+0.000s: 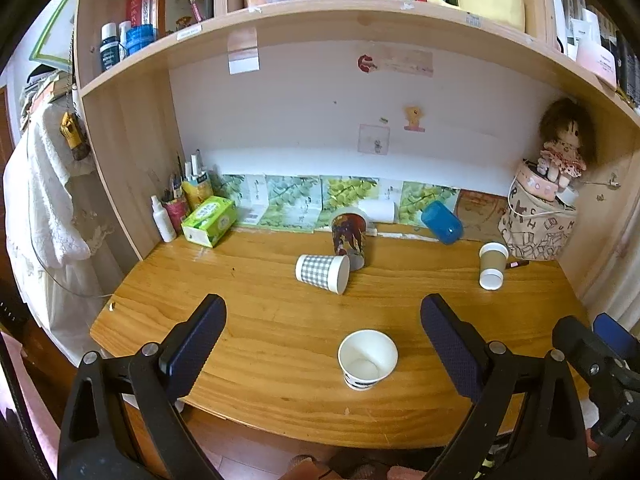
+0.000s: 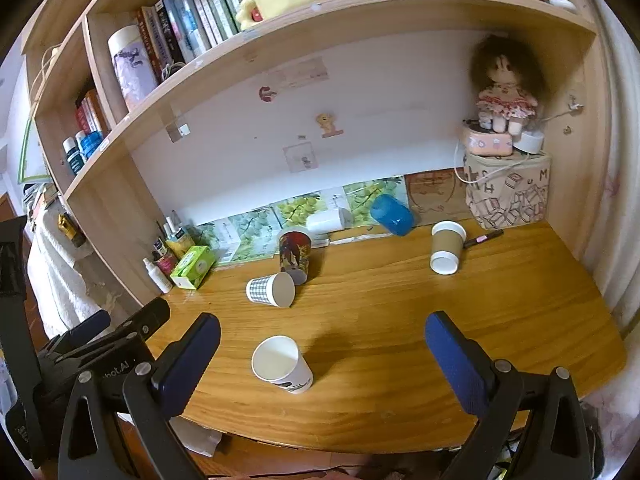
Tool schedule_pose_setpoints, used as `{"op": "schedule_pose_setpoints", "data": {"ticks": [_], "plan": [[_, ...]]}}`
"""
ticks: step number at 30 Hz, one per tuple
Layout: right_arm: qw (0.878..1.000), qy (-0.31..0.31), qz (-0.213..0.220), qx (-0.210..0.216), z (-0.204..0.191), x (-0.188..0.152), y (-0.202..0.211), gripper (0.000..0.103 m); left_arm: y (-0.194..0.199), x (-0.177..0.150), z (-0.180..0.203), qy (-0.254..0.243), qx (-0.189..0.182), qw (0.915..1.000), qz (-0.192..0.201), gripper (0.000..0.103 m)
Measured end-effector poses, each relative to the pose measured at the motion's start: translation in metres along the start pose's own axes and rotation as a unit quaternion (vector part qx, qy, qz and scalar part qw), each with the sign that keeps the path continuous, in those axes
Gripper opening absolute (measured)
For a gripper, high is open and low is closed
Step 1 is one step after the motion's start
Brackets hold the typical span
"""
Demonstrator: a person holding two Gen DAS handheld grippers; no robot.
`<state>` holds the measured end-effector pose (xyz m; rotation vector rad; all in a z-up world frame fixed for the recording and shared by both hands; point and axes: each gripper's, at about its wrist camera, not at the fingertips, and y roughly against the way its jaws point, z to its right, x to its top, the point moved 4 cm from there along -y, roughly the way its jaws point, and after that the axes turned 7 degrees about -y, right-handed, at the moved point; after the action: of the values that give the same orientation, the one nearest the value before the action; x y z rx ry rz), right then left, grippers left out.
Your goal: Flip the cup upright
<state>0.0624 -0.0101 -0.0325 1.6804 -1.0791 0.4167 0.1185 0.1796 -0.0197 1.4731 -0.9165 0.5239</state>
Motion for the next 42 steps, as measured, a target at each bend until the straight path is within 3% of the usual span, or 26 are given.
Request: {"op": "schedule_pose_setpoints", "data": {"ticks": [15,42], "plan": [[1.0,0.011,-0.003,0.007,-0.0028,0.0021,-0.0031,0.103,0.0036,0.005,0.0071,-0.008,-0.002,0.9999,0.015,0.099],[1.0,0.013,-0.012,0.013,0.0013,-0.0001,-0.0053,0.103,0.0032,0.0025,0.0094,-0.006,0.001,1.0,0.007,0.099]]}}
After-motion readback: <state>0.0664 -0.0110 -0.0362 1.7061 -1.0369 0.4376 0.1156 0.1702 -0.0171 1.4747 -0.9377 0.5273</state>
